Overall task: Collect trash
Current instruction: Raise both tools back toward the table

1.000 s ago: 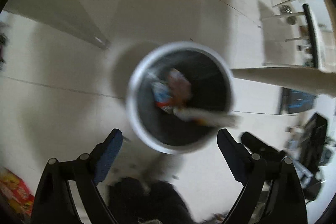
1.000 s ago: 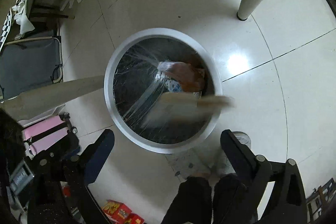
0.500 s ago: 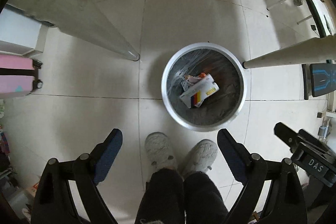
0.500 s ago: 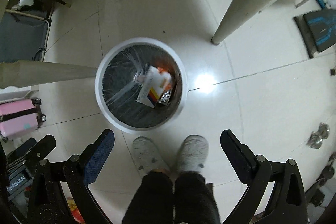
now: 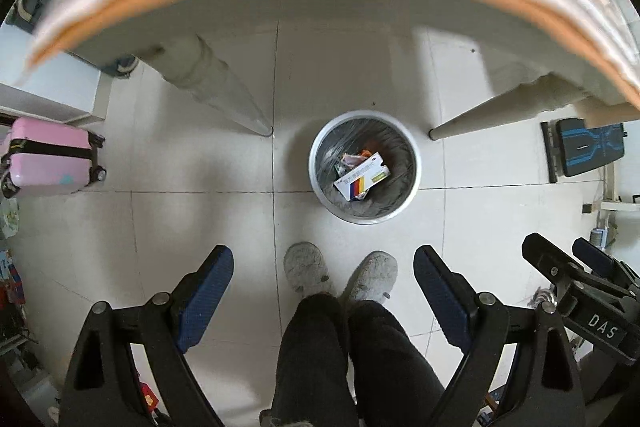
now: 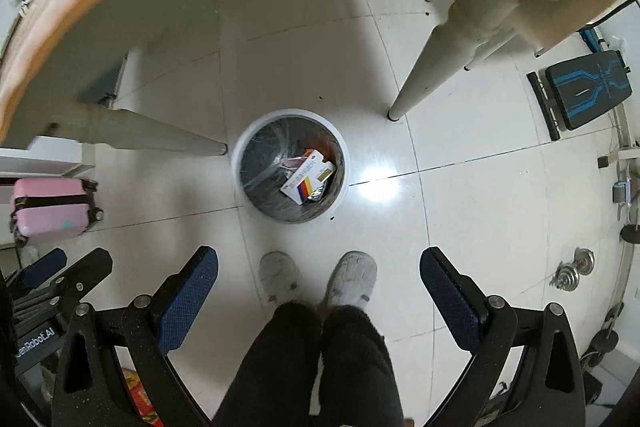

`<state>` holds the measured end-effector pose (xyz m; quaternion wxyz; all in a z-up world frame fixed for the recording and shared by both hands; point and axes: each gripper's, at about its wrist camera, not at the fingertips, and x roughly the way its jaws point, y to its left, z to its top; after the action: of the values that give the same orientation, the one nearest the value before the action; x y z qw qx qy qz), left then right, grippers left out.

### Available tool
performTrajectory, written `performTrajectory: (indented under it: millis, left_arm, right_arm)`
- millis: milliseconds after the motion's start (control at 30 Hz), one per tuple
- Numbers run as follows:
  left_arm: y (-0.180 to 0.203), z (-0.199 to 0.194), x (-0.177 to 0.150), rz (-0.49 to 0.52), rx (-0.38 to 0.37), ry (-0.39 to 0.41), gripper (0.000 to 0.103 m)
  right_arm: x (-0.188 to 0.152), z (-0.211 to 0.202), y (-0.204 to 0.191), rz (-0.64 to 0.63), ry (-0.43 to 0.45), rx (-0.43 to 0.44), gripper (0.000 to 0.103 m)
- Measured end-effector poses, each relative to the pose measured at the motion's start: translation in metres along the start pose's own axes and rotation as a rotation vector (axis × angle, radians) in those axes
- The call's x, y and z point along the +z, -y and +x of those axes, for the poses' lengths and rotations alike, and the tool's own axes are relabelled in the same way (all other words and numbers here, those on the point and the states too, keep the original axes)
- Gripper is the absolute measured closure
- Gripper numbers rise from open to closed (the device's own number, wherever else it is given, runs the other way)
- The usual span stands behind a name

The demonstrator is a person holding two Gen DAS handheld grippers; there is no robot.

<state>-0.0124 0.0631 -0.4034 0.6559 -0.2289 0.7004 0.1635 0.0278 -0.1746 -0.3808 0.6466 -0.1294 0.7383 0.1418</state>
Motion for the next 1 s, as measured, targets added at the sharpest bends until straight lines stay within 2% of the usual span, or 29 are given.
performTrajectory:
  millis: [100, 267, 433, 567, 633, 833, 900, 1000]
  left_arm:
    - [-0.001, -0.034, 0.000, 0.006, -0.004, 0.023, 0.011]
    - [-0.001, -0.087, 0.017, 0.017, 0.045, 0.110, 0.011]
    - [0.000, -0.107, 0.059, -0.002, 0.057, 0.166, 0.011]
    - [0.014, -0.120, 0.108, 0.039, 0.096, 0.201, 0.011]
    - [0.033, -0.124, 0.141, 0.103, 0.110, 0.222, 0.011]
    - [0.121, -0.120, 0.253, 0.376, 0.192, 0.244, 0.011]
    - [0.154, -0.113, 0.290, 0.470, 0.206, 0.223, 0.011]
    - [0.194, -0.098, 0.325, 0.614, 0.216, 0.174, 0.011]
  right_arm:
    - [-0.006, -0.043, -0.005, 0.018, 0.014, 0.021, 0.001]
    - [0.000, -0.110, -0.010, 0.075, 0.046, 0.093, 0.001]
    - [0.039, -0.162, 0.007, 0.161, 0.092, 0.154, 0.001]
    - [0.096, -0.183, 0.035, 0.222, 0.105, 0.171, 0.001]
    - [0.135, -0.189, 0.057, 0.268, 0.111, 0.189, 0.001]
    - [0.251, -0.179, 0.120, 0.324, 0.093, 0.186, 0.001]
    - [0.285, -0.162, 0.139, 0.337, 0.065, 0.165, 0.001]
    - [0.330, -0.138, 0.163, 0.376, 0.029, 0.136, 0.001]
